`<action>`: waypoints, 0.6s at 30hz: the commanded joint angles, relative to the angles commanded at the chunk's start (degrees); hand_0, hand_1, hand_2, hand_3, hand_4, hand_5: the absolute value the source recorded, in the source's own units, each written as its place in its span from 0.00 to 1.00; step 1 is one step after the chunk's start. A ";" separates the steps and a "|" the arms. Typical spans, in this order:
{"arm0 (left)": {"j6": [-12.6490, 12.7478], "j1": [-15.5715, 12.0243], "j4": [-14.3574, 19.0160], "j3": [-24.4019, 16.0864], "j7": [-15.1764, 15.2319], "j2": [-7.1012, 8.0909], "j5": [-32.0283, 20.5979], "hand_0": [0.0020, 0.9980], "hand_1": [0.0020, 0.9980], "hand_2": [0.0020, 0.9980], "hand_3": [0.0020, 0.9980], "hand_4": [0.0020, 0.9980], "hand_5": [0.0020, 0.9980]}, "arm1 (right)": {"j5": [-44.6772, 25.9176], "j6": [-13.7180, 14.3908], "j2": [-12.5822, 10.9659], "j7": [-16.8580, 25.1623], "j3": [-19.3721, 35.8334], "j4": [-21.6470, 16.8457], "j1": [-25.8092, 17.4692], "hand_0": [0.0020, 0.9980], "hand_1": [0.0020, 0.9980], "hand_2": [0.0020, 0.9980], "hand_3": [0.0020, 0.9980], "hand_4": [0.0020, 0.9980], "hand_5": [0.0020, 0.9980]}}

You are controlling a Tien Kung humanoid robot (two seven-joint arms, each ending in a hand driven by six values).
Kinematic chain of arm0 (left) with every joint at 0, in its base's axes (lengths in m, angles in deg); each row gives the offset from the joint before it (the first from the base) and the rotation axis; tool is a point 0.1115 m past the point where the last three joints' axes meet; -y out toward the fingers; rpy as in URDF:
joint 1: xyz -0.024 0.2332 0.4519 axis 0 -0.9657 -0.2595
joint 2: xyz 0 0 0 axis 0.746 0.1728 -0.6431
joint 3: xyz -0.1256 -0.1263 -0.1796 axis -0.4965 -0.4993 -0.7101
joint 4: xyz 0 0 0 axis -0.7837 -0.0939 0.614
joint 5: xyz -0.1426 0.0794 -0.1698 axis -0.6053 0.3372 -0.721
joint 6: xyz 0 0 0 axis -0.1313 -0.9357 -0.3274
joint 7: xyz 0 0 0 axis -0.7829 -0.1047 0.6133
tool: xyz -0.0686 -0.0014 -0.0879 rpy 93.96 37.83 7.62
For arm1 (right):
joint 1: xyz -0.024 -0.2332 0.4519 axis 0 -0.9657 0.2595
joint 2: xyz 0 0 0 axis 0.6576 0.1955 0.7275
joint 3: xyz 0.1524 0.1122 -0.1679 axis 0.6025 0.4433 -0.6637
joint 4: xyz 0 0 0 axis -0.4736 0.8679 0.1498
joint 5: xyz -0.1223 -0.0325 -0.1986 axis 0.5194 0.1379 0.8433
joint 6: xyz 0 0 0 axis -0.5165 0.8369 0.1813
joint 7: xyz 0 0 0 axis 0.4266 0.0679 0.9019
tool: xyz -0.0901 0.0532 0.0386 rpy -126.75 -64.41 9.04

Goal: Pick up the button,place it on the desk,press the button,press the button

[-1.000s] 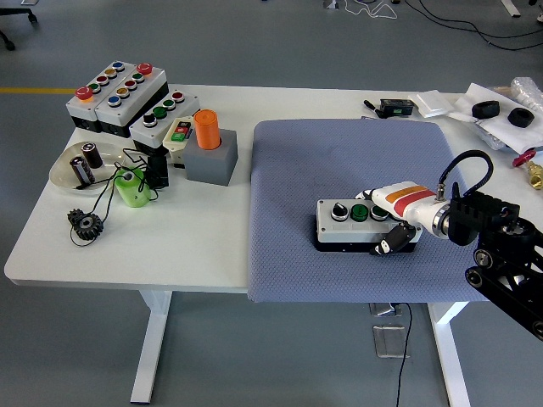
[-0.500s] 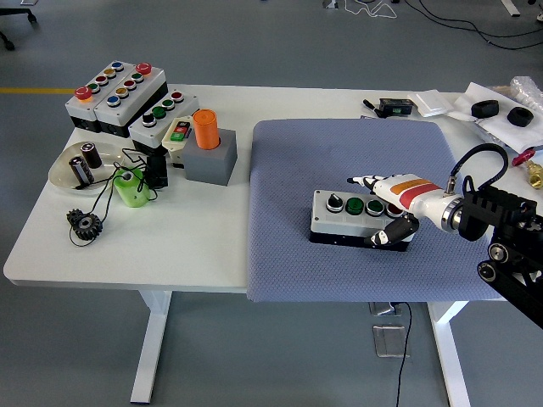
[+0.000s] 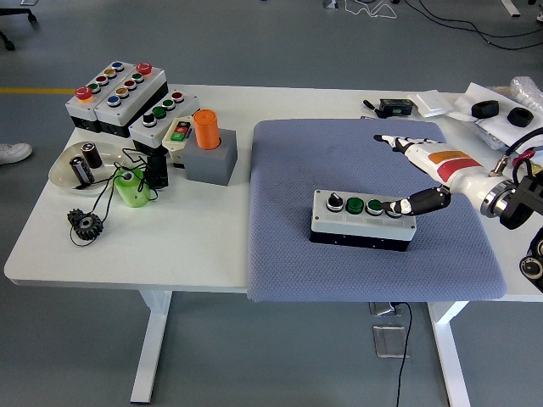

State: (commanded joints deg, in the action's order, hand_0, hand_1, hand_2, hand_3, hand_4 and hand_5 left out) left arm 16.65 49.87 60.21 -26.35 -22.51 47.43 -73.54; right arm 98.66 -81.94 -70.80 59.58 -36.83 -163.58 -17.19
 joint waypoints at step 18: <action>-0.01 -0.36 0.00 -2.06 -0.71 -0.19 2.70 0.65 0.70 0.70 0.51 0.32 1.00 | -2.97 -1.73 -3.89 -3.77 -2.69 -3.43 -3.36 0.12 0.00 0.05 0.66 0.63 0.51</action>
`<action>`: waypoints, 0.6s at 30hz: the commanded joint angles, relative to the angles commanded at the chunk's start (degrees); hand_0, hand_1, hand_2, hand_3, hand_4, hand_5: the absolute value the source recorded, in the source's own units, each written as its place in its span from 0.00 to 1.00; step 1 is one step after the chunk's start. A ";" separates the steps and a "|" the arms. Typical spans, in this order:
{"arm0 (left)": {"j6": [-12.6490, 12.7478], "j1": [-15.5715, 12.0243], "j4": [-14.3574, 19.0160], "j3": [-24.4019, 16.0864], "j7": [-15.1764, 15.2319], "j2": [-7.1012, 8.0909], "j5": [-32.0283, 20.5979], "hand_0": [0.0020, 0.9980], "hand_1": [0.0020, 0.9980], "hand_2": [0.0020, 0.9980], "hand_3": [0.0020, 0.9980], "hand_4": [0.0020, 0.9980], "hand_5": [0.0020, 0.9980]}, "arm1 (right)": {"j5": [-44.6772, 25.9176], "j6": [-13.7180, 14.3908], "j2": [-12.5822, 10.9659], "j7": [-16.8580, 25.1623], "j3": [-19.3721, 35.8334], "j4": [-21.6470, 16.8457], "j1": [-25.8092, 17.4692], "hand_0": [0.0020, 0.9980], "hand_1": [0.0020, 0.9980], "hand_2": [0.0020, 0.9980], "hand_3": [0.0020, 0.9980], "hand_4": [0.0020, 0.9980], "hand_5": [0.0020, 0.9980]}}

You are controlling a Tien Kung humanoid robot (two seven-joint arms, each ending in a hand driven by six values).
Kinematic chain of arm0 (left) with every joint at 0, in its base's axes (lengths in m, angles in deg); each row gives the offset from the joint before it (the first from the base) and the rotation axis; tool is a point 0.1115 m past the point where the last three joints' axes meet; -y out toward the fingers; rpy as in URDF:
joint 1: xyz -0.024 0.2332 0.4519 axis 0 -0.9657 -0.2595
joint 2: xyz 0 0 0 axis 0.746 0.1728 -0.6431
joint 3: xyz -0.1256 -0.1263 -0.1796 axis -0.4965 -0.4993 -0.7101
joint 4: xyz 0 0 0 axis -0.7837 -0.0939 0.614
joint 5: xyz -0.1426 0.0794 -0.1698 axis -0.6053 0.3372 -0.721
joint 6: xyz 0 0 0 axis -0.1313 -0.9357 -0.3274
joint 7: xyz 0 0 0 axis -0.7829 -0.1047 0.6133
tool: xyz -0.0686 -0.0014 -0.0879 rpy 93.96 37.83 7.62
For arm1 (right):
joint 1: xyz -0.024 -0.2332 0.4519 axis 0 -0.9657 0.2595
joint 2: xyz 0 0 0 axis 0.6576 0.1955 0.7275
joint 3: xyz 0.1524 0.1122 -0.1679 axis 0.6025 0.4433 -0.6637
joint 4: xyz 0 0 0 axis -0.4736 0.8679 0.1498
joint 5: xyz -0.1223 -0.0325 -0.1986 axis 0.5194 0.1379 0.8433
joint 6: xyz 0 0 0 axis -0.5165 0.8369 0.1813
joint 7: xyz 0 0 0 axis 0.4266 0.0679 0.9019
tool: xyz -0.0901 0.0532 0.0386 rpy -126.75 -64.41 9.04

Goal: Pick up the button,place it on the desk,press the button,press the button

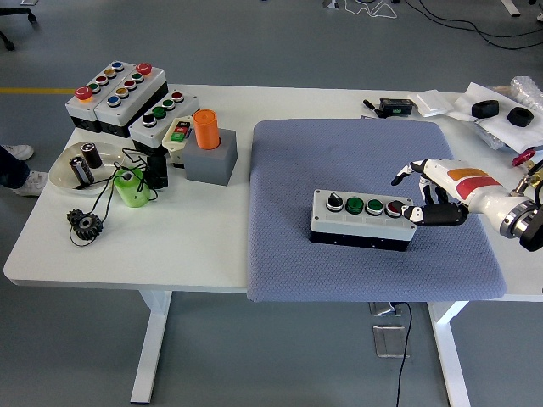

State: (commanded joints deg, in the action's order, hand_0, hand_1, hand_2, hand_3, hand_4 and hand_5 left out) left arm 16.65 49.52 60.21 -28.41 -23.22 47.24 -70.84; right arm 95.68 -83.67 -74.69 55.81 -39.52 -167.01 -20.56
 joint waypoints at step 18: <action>-0.10 -0.20 0.00 1.15 0.23 0.04 -0.98 0.65 0.70 0.70 0.51 0.31 1.00 | 0.72 -1.88 0.81 -1.03 -2.63 2.23 0.22 0.12 0.00 0.05 0.66 0.61 0.55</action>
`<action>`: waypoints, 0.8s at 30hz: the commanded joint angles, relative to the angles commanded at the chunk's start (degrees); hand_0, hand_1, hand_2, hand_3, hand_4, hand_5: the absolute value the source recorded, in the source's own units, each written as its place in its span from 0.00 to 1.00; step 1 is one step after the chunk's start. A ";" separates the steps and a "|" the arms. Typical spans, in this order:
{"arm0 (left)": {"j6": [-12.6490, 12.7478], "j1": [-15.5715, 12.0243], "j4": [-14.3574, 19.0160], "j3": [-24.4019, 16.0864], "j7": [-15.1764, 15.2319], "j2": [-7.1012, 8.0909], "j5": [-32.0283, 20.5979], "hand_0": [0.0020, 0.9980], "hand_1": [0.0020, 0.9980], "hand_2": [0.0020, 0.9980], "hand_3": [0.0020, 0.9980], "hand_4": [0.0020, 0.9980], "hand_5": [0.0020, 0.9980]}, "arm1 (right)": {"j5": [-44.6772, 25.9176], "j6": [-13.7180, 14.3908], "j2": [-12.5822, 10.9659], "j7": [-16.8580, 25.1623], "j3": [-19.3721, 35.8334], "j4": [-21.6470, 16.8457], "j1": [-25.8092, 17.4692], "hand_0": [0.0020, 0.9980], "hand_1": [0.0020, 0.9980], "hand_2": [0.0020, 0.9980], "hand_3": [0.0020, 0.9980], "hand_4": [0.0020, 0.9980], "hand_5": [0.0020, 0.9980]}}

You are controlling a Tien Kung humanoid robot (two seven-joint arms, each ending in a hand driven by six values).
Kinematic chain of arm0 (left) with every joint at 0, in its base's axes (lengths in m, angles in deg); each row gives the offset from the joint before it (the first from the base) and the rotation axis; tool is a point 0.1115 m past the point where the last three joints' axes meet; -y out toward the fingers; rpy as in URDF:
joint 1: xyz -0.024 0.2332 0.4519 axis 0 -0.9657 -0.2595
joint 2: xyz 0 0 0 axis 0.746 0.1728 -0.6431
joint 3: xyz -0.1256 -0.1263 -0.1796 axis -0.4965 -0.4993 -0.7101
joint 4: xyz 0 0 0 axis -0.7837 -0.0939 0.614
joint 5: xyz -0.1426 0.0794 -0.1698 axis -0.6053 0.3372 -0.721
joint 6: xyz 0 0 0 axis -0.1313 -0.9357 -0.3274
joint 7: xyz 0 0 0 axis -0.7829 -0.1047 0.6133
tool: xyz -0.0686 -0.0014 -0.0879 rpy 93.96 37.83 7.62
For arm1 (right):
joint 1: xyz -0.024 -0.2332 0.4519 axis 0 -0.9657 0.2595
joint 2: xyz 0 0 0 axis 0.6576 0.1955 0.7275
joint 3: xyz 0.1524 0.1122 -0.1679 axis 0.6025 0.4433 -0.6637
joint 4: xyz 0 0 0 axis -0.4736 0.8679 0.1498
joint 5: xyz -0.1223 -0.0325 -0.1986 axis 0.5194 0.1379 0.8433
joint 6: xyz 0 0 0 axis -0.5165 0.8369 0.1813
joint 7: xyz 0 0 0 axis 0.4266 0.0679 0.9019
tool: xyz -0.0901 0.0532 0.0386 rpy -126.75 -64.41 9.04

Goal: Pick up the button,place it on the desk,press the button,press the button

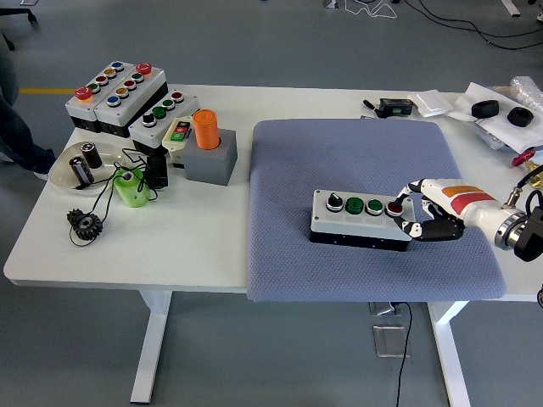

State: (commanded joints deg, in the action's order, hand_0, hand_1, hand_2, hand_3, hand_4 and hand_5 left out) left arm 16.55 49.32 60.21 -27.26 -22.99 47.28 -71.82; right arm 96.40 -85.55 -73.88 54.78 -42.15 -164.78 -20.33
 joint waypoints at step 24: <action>0.01 0.22 0.00 0.23 0.20 0.06 -0.77 0.65 0.70 0.70 0.51 0.31 1.00 | 1.54 2.27 1.05 -0.79 0.66 -1.42 1.42 0.12 0.00 0.05 0.66 0.60 0.57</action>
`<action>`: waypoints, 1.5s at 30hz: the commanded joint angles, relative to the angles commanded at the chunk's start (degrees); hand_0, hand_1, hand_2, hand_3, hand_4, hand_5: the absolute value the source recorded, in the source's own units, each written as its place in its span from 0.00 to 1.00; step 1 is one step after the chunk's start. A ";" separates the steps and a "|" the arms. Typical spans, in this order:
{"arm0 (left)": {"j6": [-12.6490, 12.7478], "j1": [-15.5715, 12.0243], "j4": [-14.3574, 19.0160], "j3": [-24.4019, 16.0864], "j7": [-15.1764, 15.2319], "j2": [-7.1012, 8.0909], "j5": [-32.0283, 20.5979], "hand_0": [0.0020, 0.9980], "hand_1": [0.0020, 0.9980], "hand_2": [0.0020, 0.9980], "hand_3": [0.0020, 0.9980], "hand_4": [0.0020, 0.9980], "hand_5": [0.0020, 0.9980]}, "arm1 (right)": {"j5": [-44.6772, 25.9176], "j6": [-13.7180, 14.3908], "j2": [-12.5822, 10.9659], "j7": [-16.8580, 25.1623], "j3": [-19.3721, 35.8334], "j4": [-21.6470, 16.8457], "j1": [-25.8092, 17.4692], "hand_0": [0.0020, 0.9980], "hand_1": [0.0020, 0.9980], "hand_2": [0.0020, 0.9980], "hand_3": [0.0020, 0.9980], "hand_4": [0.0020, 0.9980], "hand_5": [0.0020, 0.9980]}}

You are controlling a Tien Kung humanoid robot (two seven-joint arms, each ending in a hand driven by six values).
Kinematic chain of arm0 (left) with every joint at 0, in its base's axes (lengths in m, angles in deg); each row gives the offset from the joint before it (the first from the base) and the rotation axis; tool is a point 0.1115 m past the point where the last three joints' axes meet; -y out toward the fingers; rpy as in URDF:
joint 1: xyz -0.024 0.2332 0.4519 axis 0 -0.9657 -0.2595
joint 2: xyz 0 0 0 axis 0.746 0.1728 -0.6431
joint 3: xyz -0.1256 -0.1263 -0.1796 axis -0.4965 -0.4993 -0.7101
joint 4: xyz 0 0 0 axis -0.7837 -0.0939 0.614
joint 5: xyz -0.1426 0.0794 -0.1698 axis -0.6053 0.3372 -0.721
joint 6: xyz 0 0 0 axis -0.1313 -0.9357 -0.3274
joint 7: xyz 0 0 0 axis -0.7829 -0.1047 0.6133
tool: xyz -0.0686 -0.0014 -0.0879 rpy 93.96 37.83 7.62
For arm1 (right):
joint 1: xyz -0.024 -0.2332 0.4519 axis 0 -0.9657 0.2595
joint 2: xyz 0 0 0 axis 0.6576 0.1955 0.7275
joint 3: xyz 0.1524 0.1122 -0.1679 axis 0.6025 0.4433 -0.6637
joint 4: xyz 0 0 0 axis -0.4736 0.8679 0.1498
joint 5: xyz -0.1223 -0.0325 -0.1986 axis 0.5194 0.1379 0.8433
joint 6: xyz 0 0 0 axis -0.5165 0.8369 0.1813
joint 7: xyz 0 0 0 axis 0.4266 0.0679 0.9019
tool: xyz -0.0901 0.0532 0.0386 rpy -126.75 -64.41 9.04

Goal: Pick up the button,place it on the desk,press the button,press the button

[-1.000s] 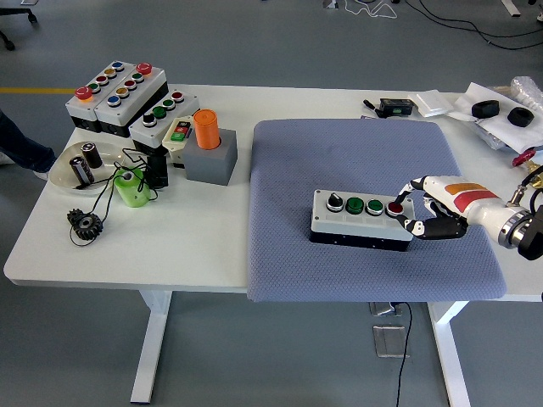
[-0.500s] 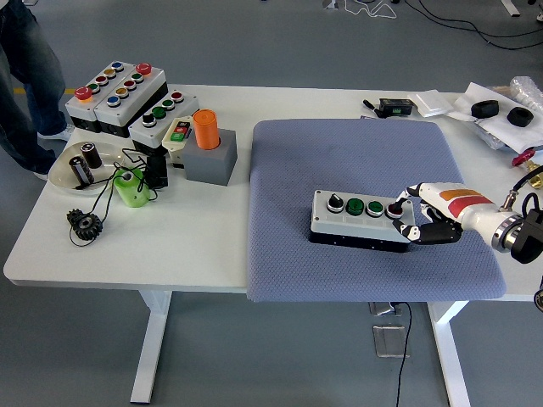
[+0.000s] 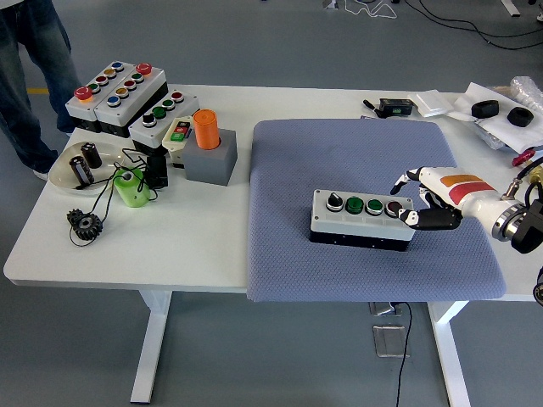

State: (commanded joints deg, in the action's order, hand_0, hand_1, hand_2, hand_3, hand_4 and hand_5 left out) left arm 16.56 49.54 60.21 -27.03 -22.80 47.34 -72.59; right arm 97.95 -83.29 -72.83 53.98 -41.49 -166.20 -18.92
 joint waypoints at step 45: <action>0.11 0.36 0.00 -0.72 -0.01 0.10 0.60 0.65 0.70 0.70 0.50 0.32 1.00 | -19.15 11.78 2.96 4.06 3.57 2.11 -0.89 0.76 0.71 0.83 0.86 0.60 0.54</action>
State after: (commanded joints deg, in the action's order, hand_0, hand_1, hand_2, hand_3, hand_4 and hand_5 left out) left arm 16.67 49.91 60.21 -27.75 -22.81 47.44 -71.99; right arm 78.80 -71.51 -69.87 58.05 -37.92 -164.09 -19.80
